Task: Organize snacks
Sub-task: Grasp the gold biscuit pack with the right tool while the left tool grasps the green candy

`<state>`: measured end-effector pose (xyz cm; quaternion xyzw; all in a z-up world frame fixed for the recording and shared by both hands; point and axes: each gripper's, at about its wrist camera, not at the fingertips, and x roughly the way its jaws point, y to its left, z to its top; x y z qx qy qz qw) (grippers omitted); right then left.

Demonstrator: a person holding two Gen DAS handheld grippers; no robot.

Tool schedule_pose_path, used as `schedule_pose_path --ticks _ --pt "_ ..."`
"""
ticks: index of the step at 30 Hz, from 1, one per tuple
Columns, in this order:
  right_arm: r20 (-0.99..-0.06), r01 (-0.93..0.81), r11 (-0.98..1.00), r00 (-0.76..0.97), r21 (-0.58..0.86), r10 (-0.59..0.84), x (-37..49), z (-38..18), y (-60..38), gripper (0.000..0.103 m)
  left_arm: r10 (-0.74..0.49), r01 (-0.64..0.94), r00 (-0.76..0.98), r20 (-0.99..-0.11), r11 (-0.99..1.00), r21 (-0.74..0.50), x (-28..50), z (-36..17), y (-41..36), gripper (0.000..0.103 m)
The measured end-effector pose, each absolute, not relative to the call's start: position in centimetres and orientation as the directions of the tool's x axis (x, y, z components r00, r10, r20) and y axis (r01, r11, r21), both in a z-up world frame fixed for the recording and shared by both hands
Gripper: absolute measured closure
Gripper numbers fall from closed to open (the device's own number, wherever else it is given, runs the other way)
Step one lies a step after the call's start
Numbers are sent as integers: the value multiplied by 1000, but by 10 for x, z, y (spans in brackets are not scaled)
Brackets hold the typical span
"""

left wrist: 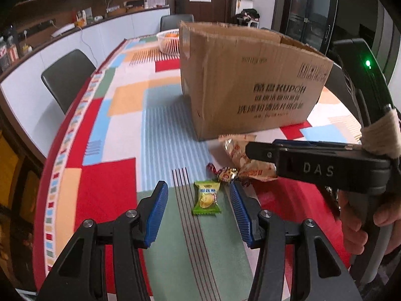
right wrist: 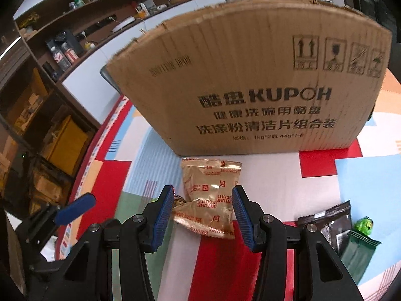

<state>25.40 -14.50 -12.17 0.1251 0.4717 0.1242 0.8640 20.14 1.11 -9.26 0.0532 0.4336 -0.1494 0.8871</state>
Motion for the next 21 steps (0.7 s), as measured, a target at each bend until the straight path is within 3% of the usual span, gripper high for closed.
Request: schedule_pose_path --ticks 14,21 --pt "-818 -96 939 467 331 336 271 -145 -137 54 -249 304 531 -810 948 -92 218 -119 9 53" --pt "-824 -123 937 449 327 346 267 -151 -134 54 -249 307 507 -825 947 -97 224 -129 4 65"
